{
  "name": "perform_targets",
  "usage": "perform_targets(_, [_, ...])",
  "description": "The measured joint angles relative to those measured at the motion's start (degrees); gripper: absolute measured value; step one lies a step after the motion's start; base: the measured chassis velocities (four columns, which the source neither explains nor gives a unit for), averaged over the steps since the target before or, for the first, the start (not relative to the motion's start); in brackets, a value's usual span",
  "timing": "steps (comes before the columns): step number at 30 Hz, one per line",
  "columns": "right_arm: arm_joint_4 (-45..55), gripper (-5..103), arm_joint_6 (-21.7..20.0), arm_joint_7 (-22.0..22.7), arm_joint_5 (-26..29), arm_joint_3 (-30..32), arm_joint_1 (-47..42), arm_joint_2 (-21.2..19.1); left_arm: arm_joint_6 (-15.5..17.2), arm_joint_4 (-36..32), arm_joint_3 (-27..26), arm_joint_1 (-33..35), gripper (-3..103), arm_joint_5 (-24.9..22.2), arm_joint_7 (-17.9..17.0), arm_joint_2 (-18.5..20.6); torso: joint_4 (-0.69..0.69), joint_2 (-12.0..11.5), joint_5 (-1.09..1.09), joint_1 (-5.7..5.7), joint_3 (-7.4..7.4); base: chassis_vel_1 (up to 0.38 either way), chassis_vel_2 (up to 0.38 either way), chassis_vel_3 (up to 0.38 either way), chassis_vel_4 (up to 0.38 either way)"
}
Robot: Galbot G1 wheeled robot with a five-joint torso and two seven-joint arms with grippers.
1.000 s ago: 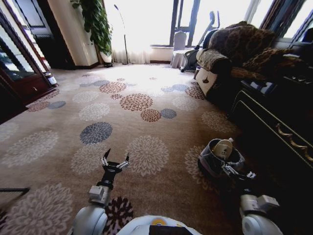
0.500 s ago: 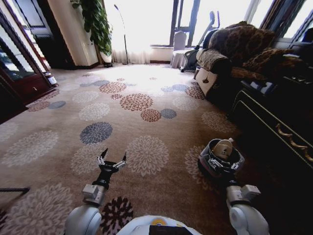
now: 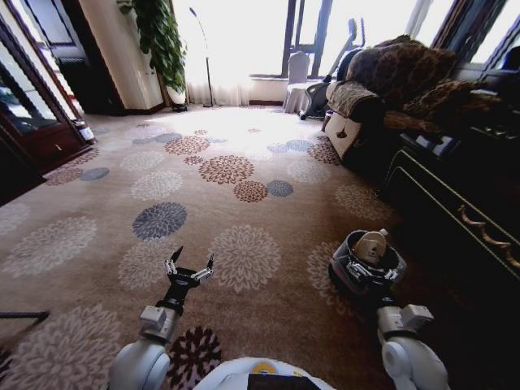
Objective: Pick up the trash from the ground and place it into the trash bin.
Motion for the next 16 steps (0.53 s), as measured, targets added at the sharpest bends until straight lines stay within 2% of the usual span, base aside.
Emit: perform_targets(16, [0.0,100,0.0,0.0,0.0,0.05,-0.05,0.0,0.0,0.02,0.04,-0.01,100,0.01,-0.02,0.0,0.0,0.0,0.0,0.0,0.0,0.0,0.0,0.0,0.0])
